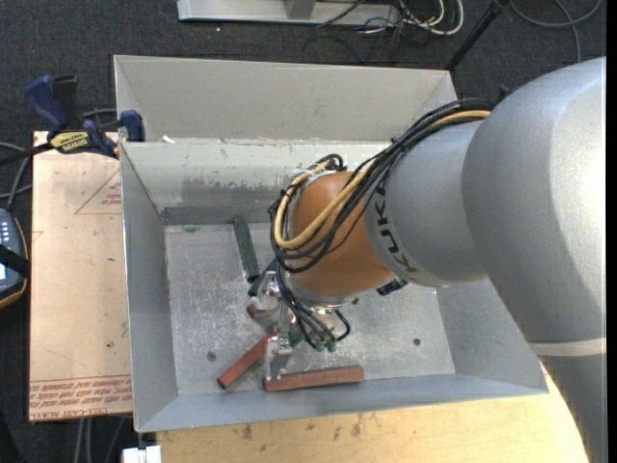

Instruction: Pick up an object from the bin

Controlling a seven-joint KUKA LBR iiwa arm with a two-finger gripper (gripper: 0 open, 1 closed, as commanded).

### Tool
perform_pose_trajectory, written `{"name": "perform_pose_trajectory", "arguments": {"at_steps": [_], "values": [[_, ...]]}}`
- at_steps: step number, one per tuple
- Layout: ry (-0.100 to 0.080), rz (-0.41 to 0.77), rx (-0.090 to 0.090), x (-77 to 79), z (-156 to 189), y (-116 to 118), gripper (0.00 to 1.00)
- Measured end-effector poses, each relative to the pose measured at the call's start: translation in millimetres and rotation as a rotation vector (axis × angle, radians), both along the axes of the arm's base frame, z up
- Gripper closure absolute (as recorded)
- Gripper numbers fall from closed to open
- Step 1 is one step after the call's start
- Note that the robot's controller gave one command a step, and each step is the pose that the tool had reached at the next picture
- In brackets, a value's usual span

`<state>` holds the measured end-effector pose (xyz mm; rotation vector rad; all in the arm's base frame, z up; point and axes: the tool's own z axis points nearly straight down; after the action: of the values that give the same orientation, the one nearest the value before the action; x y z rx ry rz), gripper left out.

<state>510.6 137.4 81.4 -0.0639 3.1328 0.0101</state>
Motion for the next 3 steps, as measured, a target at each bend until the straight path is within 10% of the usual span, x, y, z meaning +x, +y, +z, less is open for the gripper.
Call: {"name": "perform_pose_trajectory", "arguments": {"at_steps": [1,2,3], "values": [[-0.043,-0.008,0.007,10.9,4.4,-1.0,1.00],[-0.043,-0.008,0.007,10.9,4.4,-1.1,1.00],[0.006,-0.015,-0.005,27.9,99.0,-7.2,1.00]]}}
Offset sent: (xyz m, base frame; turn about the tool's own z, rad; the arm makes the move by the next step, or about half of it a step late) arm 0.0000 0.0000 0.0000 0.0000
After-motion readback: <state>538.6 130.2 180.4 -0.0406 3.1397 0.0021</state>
